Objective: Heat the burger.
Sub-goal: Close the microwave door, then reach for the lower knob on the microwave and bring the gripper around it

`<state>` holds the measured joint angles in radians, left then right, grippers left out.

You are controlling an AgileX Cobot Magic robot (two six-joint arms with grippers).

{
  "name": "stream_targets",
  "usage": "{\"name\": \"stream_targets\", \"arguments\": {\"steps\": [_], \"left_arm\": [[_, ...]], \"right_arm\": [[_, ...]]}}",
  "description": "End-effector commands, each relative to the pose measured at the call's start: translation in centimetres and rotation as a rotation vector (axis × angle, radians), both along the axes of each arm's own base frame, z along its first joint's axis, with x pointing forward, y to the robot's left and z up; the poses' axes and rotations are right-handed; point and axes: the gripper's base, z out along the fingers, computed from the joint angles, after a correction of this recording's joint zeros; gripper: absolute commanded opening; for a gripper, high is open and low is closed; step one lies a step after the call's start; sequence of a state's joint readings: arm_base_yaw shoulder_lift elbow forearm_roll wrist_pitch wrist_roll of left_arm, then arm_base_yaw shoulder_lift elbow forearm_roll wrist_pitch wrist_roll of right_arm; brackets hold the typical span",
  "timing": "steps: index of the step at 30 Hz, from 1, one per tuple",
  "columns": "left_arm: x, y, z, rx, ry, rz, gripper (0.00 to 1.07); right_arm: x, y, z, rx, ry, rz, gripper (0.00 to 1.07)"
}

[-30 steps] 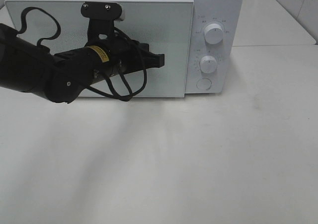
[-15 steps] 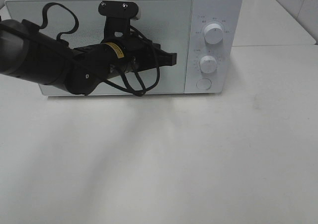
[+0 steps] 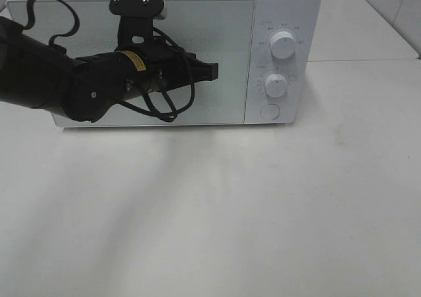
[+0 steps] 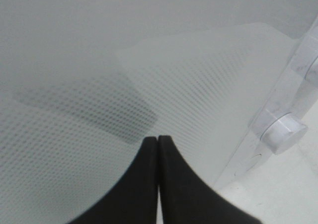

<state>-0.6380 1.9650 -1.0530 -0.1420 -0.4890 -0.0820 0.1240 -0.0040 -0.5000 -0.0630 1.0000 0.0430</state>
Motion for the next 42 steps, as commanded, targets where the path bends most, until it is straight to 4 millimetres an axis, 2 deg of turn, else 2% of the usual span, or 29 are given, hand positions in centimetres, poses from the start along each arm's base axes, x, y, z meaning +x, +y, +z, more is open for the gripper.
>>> {"name": "stream_targets", "arguments": {"steps": [1, 6, 8, 9, 11, 12, 13, 14, 15, 16, 17, 18, 19, 20, 21, 35, 42], "left_arm": [[-1.0, -0.1, 0.8, -0.015, -0.016, -0.011, 0.00], [-2.9, -0.8, 0.6, 0.037, 0.068, -0.062, 0.01], [-4.0, -1.4, 0.9, 0.071, 0.123, -0.097, 0.09], [-4.0, -1.4, 0.9, 0.071, 0.123, -0.097, 0.09], [-4.9, -1.6, 1.4, 0.097, 0.166, -0.123, 0.21], [-4.9, -1.6, 1.4, 0.097, 0.166, -0.123, 0.21], [-5.4, -1.6, 1.6, 0.119, 0.204, -0.135, 0.32], [-5.4, -1.6, 1.6, 0.119, 0.204, -0.135, 0.32], [-5.6, -1.5, 1.6, 0.130, 0.223, -0.138, 0.41], [-6.1, -1.5, 1.6, 0.152, 0.267, -0.146, 0.60], [-6.1, -1.5, 1.6, 0.152, 0.267, -0.146, 0.60], [-6.4, -1.3, 1.6, 0.171, 0.305, -0.149, 0.82], [-6.6, -1.1, 1.6, 0.186, 0.333, -0.151, 0.92], [-6.6, -1.1, 1.6, 0.186, 0.333, -0.151, 0.92], [-7.1, -0.8, 1.6, 0.217, 0.385, -0.158, 1.01], [-10.4, 1.5, 3.4, 0.399, 0.650, -0.207, 1.00], [-11.5, 2.8, 3.3, 0.478, 0.793, -0.203, 1.00]], "right_arm": [[-0.4, 0.0, -0.1, 0.001, -0.032, 0.000, 0.74], [-0.4, 0.0, -0.1, 0.001, -0.032, 0.000, 0.74], [-0.4, 0.0, -0.1, 0.001, -0.032, 0.000, 0.74], [-0.4, 0.0, -0.1, 0.001, -0.032, 0.000, 0.74], [-0.4, 0.0, -0.1, 0.001, -0.032, 0.000, 0.74], [-0.4, 0.0, -0.1, 0.001, -0.032, 0.000, 0.74], [-0.4, 0.0, -0.1, 0.001, -0.032, 0.000, 0.74], [-0.4, 0.0, -0.1, 0.001, -0.032, 0.000, 0.74], [-0.4, 0.0, -0.1, 0.001, -0.032, 0.000, 0.74], [-0.4, 0.0, -0.1, 0.001, -0.032, 0.000, 0.74], [-0.4, 0.0, -0.1, 0.001, -0.032, 0.000, 0.74], [-0.4, 0.0, -0.1, 0.001, -0.032, 0.000, 0.74], [-0.4, 0.0, -0.1, 0.001, -0.032, 0.000, 0.74], [-0.4, 0.0, -0.1, 0.001, -0.032, 0.000, 0.74], [-0.4, 0.0, -0.1, 0.001, -0.032, 0.000, 0.74], [-0.4, 0.0, -0.1, 0.001, -0.032, 0.000, 0.74], [-0.4, 0.0, -0.1, 0.001, -0.032, 0.000, 0.74]]}}
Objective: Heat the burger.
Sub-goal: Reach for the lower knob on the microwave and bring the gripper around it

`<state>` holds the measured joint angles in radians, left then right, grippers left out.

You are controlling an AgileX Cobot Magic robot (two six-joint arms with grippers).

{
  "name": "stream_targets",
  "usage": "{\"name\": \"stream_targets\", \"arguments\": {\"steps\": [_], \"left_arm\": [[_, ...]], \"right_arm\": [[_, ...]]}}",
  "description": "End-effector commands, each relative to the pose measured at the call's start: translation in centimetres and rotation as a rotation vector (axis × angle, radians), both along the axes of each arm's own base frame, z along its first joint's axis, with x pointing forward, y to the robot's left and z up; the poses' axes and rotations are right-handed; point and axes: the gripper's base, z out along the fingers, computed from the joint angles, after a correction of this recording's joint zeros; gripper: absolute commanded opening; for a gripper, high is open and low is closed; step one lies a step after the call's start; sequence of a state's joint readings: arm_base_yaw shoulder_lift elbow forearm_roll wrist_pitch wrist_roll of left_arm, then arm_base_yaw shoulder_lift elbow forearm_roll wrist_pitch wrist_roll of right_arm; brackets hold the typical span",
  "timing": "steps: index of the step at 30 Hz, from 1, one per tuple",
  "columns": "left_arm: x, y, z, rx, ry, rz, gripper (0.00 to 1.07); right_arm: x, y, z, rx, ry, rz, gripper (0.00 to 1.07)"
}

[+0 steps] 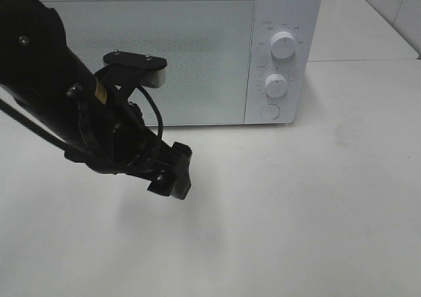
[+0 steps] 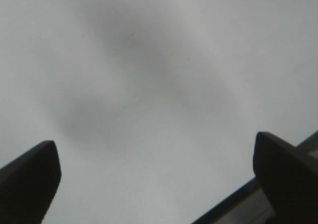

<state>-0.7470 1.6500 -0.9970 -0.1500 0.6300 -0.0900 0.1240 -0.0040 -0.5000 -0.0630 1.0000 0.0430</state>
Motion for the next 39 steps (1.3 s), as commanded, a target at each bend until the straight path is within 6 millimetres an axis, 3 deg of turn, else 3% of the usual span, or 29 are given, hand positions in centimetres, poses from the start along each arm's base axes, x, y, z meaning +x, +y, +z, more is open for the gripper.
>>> {"name": "stream_targets", "arguments": {"steps": [1, 6, 8, 11, 13, 14, 15, 17, 18, 20, 22, 29, 33, 36, 38, 39], "left_arm": [[-0.3, 1.4, 0.0, 0.058, 0.100, 0.043, 1.00], [0.3, 3.3, 0.4, 0.080, 0.162, 0.109, 1.00], [0.8, 5.5, 1.9, 0.072, 0.154, 0.163, 1.00], [0.9, 6.1, 2.4, 0.067, 0.149, 0.182, 1.00], [1.2, 8.3, 3.7, 0.061, 0.135, 0.239, 1.00], [1.2, 8.3, 3.7, 0.061, 0.135, 0.239, 1.00], [1.2, 9.9, 4.6, 0.058, 0.132, 0.276, 1.00], [1.2, 10.6, 5.0, 0.055, 0.128, 0.290, 1.00], [1.1, 12.2, 6.0, 0.051, 0.122, 0.326, 1.00], [1.0, 12.8, 6.3, 0.048, 0.118, 0.341, 1.00], [0.3, 15.3, 7.9, 0.044, 0.100, 0.409, 1.00], [-1.6, 17.7, 9.9, 0.040, 0.068, 0.483, 1.00], [-4.3, 18.5, 9.4, 0.037, 0.053, 0.496, 1.00], [-5.0, 18.6, 9.1, 0.038, 0.055, 0.496, 1.00], [-7.3, 19.0, 7.9, 0.047, 0.059, 0.495, 1.00], [-7.3, 19.0, 7.9, 0.047, 0.059, 0.495, 1.00]], "right_arm": [[-0.4, 0.0, -0.1, 0.001, -0.032, 0.000, 0.74], [-0.4, 0.0, -0.1, 0.001, -0.032, 0.000, 0.74], [-0.4, 0.0, -0.1, 0.001, -0.032, 0.000, 0.74], [-0.4, 0.0, -0.1, 0.001, -0.032, 0.000, 0.74], [-0.4, 0.0, -0.1, 0.001, -0.032, 0.000, 0.74], [-0.4, 0.0, -0.1, 0.001, -0.032, 0.000, 0.74], [-0.4, 0.0, -0.1, 0.001, -0.032, 0.000, 0.74], [-0.4, 0.0, -0.1, 0.001, -0.032, 0.000, 0.74], [-0.4, 0.0, -0.1, 0.001, -0.032, 0.000, 0.74], [-0.4, 0.0, -0.1, 0.001, -0.032, 0.000, 0.74], [-0.4, 0.0, -0.1, 0.001, -0.032, 0.000, 0.74], [-0.4, 0.0, -0.1, 0.001, -0.032, 0.000, 0.74], [-0.4, 0.0, -0.1, 0.001, -0.032, 0.000, 0.74], [-0.4, 0.0, -0.1, 0.001, -0.032, 0.000, 0.74], [-0.4, 0.0, -0.1, 0.001, -0.032, 0.000, 0.74], [-0.4, 0.0, -0.1, 0.001, -0.032, 0.000, 0.74]]}}
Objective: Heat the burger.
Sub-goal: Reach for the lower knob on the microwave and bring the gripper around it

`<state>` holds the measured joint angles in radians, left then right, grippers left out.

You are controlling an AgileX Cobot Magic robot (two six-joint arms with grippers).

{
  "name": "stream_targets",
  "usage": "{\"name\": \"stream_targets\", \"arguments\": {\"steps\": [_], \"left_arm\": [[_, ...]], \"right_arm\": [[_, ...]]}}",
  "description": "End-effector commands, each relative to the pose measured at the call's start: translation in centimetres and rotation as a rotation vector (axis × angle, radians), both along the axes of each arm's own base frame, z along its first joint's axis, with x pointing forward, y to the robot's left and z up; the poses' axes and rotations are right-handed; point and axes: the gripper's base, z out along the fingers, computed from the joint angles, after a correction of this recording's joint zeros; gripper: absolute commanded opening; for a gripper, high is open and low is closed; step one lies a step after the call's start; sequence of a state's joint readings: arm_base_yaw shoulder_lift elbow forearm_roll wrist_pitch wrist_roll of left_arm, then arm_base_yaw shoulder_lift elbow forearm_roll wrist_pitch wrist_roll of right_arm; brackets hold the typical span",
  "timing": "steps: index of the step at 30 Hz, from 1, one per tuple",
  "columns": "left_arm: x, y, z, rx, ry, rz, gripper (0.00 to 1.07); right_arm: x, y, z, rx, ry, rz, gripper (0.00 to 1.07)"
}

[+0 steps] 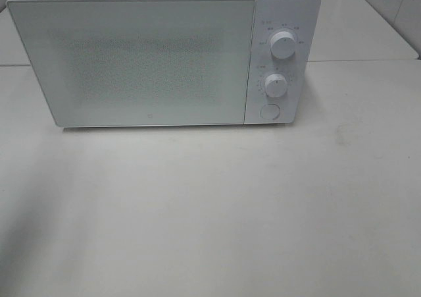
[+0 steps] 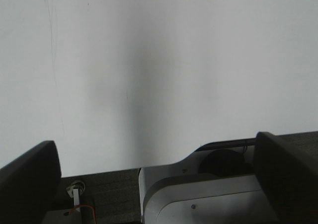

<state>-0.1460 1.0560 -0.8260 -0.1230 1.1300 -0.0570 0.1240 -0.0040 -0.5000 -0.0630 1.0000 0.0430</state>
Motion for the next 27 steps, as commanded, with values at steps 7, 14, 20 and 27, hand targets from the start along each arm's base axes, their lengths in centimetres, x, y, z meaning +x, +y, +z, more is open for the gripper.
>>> {"name": "stream_targets", "arguments": {"steps": [7, 14, 20, 27], "left_arm": [[-5.3, 1.0, -2.9, 0.023, -0.003, -0.010, 1.00], [-7.4, 1.3, -3.6, 0.013, -0.094, -0.005, 1.00], [-9.5, 1.7, -2.5, 0.000, -0.263, -0.001, 1.00], [-11.4, 2.0, -1.6, -0.018, -0.397, 0.001, 1.00]], "right_arm": [[-0.4, 0.0, -0.1, 0.001, -0.032, 0.000, 0.74], [-0.4, 0.0, -0.1, 0.001, -0.032, 0.000, 0.74], [-0.4, 0.0, -0.1, 0.001, -0.032, 0.000, 0.74], [-0.4, 0.0, -0.1, 0.001, -0.032, 0.000, 0.74]]}}
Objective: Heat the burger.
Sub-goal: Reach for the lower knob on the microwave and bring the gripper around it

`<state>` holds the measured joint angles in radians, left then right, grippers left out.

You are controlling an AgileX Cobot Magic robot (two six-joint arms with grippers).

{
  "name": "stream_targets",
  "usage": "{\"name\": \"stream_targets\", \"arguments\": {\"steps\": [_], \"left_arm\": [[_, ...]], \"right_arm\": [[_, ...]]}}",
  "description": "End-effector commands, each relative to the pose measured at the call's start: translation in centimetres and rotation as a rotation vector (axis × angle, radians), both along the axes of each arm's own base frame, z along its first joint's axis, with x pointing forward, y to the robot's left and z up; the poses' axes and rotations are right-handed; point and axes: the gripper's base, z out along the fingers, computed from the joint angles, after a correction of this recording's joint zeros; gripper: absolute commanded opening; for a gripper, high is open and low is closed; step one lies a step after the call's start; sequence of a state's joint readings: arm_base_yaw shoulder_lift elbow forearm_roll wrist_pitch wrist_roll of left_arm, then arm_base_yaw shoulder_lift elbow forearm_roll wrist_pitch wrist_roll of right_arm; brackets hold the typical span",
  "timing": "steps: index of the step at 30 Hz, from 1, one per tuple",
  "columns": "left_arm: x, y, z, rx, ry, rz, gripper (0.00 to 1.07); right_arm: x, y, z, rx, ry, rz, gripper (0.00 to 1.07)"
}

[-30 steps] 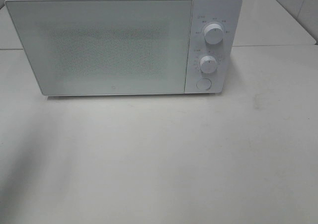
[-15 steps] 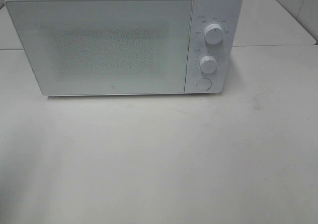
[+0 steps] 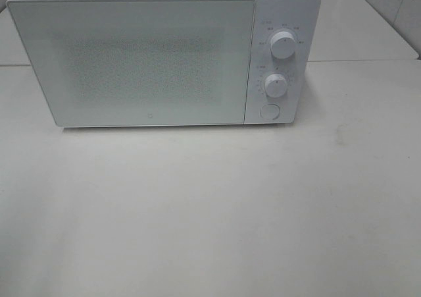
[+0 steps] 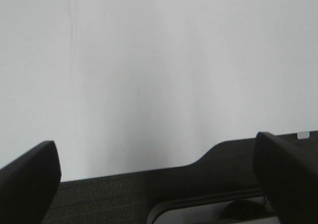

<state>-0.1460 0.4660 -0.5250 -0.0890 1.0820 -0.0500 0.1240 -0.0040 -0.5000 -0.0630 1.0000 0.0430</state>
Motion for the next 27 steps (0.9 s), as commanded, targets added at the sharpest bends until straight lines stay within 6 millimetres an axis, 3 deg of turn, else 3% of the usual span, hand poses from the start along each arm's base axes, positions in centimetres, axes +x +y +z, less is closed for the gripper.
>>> {"name": "stream_targets", "arguments": {"steps": [1, 11, 27], "left_arm": [[-0.7, 0.1, 0.2, -0.006, -0.058, 0.002, 1.00], [-4.1, 0.6, 1.1, -0.005, -0.286, -0.032, 1.00], [-5.1, 0.7, 1.2, -0.022, -0.350, -0.027, 1.00]], "right_arm": [[-0.4, 0.0, -0.1, 0.001, -0.032, 0.000, 0.74], [-0.4, 0.0, -0.1, 0.001, -0.032, 0.000, 0.74], [-0.4, 0.0, -0.1, 0.001, -0.032, 0.000, 0.74]]}}
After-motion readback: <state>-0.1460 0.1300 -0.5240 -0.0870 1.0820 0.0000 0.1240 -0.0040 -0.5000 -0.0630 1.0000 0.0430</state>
